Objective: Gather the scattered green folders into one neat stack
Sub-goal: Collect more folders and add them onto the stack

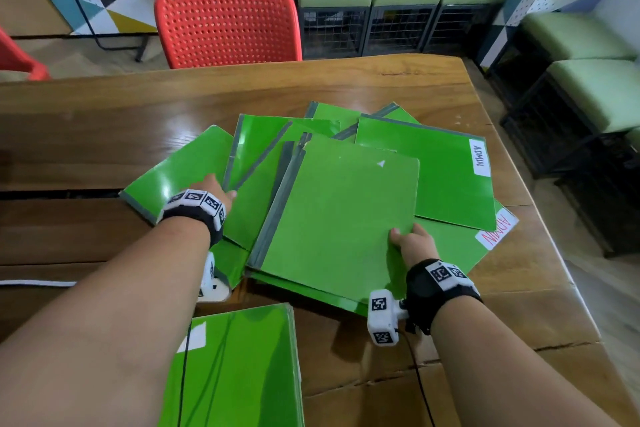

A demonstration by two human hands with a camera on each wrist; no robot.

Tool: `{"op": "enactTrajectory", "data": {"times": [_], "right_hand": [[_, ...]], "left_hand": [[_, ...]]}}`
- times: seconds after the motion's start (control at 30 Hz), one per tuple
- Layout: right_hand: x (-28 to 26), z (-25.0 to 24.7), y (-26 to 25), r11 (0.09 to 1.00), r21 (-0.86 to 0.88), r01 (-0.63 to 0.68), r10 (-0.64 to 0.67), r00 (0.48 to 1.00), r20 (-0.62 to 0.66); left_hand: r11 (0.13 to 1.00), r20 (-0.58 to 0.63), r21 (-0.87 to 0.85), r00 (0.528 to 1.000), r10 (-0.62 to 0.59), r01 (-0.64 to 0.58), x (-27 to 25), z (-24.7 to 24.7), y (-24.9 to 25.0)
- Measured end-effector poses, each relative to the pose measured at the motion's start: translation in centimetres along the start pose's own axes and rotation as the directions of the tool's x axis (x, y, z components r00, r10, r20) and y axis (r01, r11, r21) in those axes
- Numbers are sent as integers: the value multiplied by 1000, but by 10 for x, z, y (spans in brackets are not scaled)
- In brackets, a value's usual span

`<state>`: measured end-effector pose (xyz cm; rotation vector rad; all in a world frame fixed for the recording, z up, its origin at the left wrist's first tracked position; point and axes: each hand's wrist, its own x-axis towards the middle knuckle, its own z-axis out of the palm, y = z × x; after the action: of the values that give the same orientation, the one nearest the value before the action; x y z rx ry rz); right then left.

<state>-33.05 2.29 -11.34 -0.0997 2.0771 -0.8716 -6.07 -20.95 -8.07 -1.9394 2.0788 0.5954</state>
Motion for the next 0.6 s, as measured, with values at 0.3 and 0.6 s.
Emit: {"op": "enactTrajectory", "data": {"times": [0.3, 0.6], "right_hand": [[-9, 29, -4, 993, -94, 67, -74, 994, -76], [-35, 12, -8, 992, -113, 49, -54, 998, -45]], "left_hand": [[906, 137, -423, 989, 46, 16, -23, 18, 3], [887, -183, -461, 981, -60, -32, -60, -25, -40]]}}
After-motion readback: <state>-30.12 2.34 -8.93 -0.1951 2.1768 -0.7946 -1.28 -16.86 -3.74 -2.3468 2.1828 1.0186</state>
